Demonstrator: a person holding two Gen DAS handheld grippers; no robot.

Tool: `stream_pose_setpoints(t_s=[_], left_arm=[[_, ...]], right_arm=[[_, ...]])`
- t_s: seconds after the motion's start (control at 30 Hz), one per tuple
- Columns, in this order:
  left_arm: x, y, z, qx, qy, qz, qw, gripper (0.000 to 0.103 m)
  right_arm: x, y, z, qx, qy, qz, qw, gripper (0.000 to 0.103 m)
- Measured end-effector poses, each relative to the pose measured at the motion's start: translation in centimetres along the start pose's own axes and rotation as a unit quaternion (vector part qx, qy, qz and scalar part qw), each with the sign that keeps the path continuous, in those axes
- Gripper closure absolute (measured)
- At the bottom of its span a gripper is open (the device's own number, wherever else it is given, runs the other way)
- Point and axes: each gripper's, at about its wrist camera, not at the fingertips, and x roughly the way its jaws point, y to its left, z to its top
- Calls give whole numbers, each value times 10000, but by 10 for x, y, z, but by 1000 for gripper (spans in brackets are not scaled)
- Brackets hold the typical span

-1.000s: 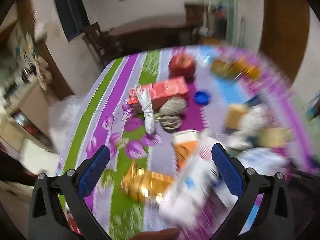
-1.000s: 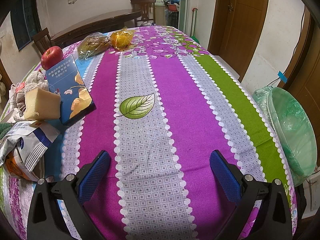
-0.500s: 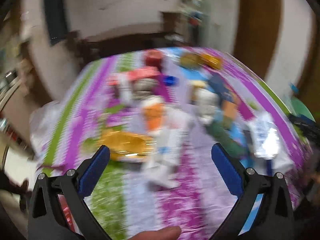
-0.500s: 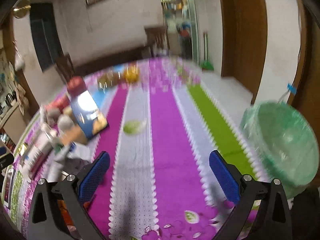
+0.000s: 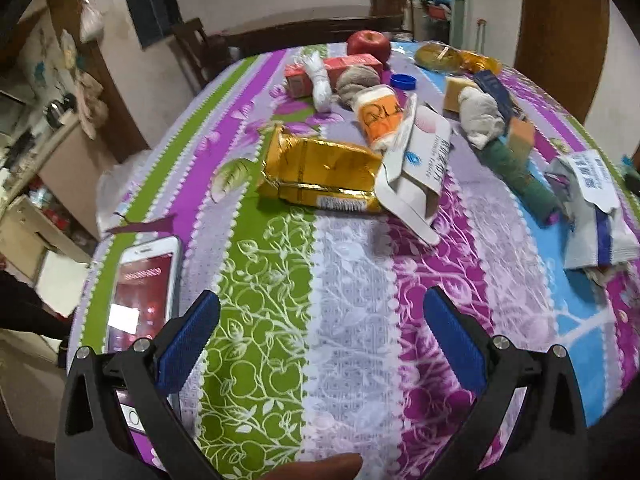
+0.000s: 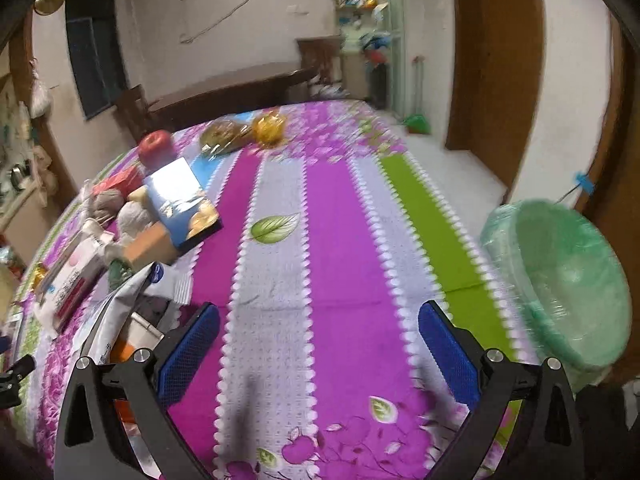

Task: Collect trash
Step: 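Move both open tools over the scattered trash on the table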

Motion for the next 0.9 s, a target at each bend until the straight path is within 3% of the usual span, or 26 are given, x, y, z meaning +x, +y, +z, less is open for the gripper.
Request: stream_pose_setpoints(t_s=[0.03,0.1,0.2,0.33,0.43,0.57,0.73,0.8,0.9], left_arm=[[-1,-4,1,4,-62,32,10000,5],[-8,-11,3,85,-300,201,9993,5],[-25,-18,4,207,-669,464,9965,5],[-38,-28,3,417,-992,639,9921,5],[-32,-29,9,367,-913,647,9930,5],[-34,-24,13,238,-997,296,9943,5],[-37,-54,39,655,-1508,212,9862,5],[-34,-50,45,496,-1762,-13,9831,5],[-19,-41,46,92,-2016,150,9793,5]], right_arm=[[-15,2,-1,-30,-433,-279,9987,4],[-38,6,-8,14,-1046,-430,9936,4],[-53,13,-26,-107,-1326,9,9911,4],[-79,41,-46,-721,-1762,-363,9810,4],[-92,54,-51,-911,-1736,-191,9804,4],[-105,63,-50,-1092,-1912,-406,9746,4],[-117,52,-30,-728,-1972,-437,9767,4],[-117,51,-17,-549,-1863,-490,9797,4],[-109,51,1,-407,-1599,-742,9835,4]])
